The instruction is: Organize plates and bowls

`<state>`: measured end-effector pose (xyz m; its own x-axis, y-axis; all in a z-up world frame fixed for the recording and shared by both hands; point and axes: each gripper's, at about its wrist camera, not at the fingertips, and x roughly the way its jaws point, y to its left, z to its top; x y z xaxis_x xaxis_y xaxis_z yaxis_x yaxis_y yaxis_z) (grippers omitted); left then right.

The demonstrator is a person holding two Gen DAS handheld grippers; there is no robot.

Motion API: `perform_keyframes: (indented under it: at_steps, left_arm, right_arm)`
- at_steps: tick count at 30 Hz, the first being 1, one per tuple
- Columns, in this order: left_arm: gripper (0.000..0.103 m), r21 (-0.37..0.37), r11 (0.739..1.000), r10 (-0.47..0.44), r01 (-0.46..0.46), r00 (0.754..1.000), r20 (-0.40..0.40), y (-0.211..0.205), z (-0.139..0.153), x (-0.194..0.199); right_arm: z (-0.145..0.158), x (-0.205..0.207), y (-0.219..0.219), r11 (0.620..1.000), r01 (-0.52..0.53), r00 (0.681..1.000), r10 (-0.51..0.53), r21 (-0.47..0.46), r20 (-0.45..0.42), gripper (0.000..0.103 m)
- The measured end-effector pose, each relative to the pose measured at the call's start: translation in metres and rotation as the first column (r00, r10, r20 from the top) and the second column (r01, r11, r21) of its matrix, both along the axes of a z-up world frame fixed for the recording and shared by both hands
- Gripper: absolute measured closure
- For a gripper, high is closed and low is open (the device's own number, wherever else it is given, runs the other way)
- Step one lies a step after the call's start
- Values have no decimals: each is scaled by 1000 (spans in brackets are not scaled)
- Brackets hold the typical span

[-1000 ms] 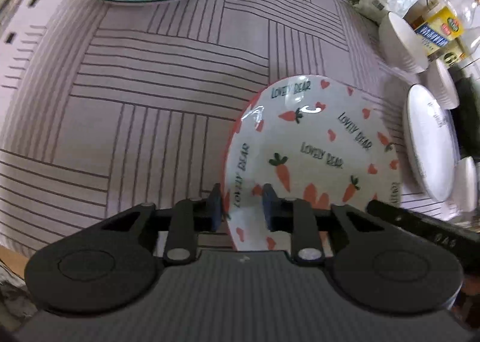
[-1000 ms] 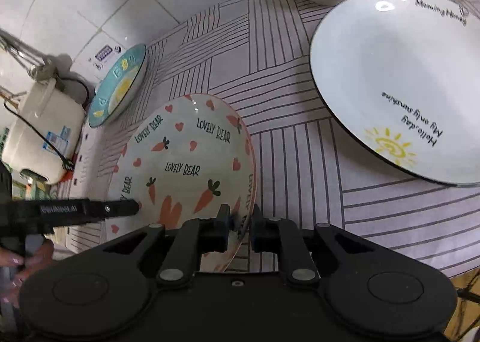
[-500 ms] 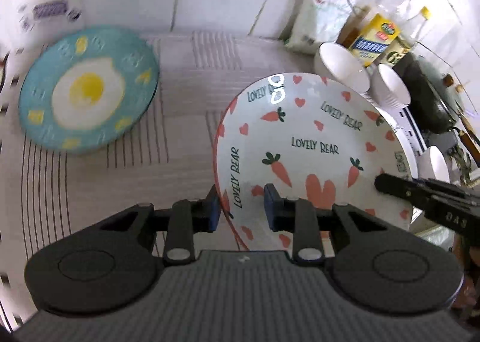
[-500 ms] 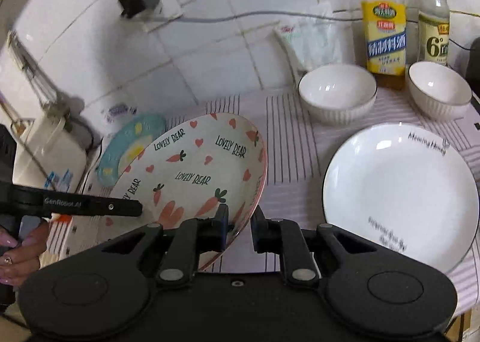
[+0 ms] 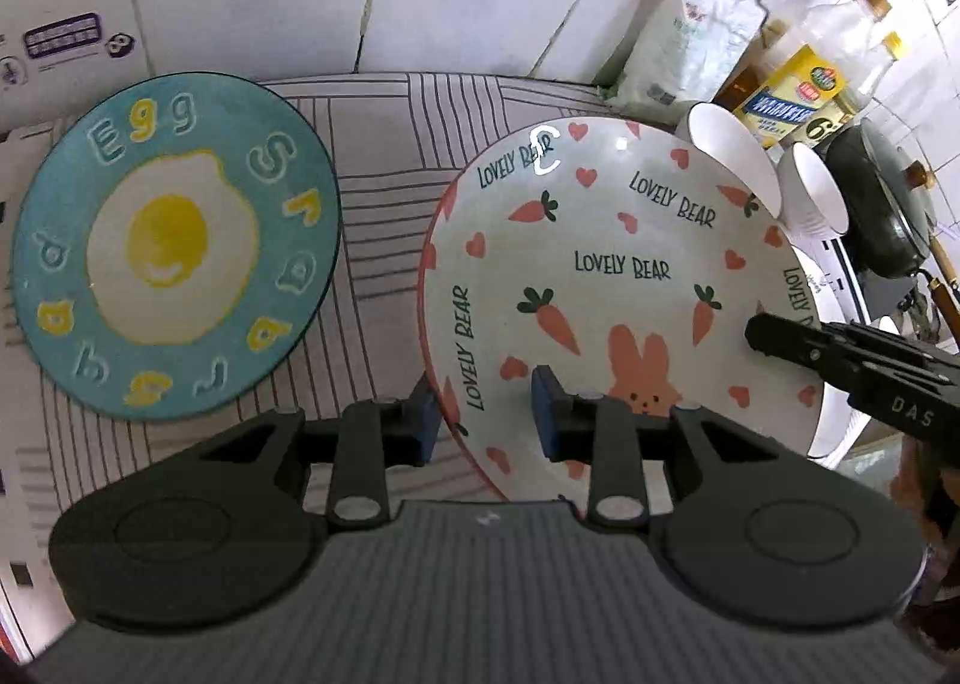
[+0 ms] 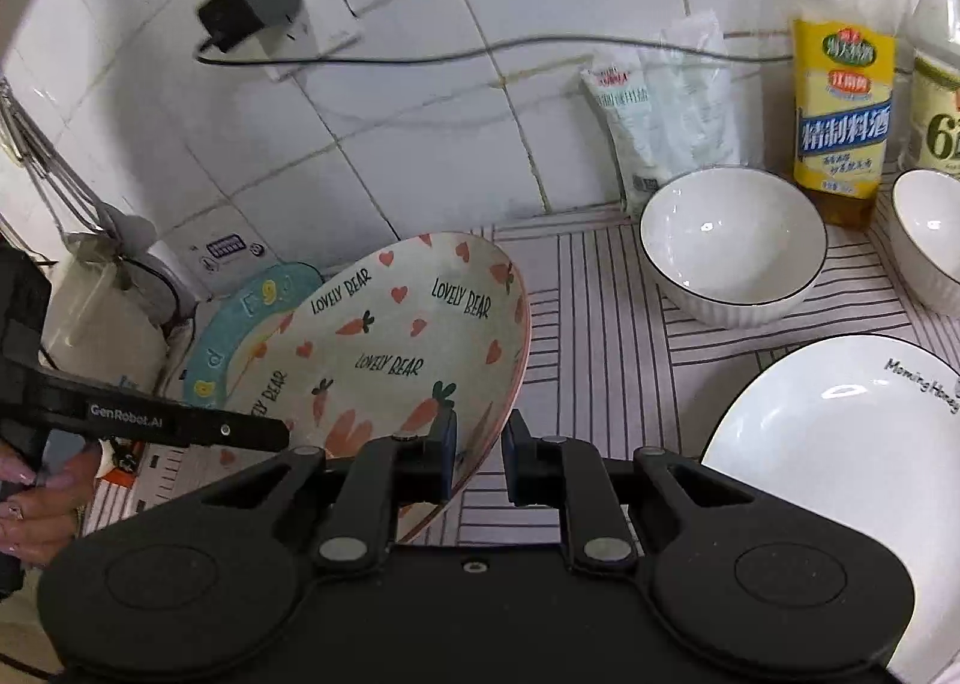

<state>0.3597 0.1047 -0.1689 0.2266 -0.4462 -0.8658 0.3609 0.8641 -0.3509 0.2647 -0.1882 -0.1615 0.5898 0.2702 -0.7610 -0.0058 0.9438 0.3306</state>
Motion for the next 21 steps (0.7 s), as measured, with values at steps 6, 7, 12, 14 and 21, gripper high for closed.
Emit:
perform_keyframes:
  at_steps: [6,7,12,14,21]
  left_arm:
    - [75,50,998,-26,28,999,-32,-22,-23,19]
    - [75,55,998,-26,28,999,-42,-26,-28,22]
    - [73,74,997,-17,21,998,-58,-36,-42,33]
    - [73,82,996,-19,23,999,-43,-38,-42,36]
    - [75,122,992,-2,14,995,-97,-41,-53,28]
  right_arm:
    - [-27,16,-9,999,32,995,-34,-13,-98,82]
    - [-30,18,-9,999,32,993,-35,-32,-113,80]
    - [-42,29,-12,998,29,988,-37,-53,-148,79]
    - [-43,33,-12,998,26,987,-33,-49,-158,79]
    - [-58,39,-9,992,101,966,-116,-74,-233,66]
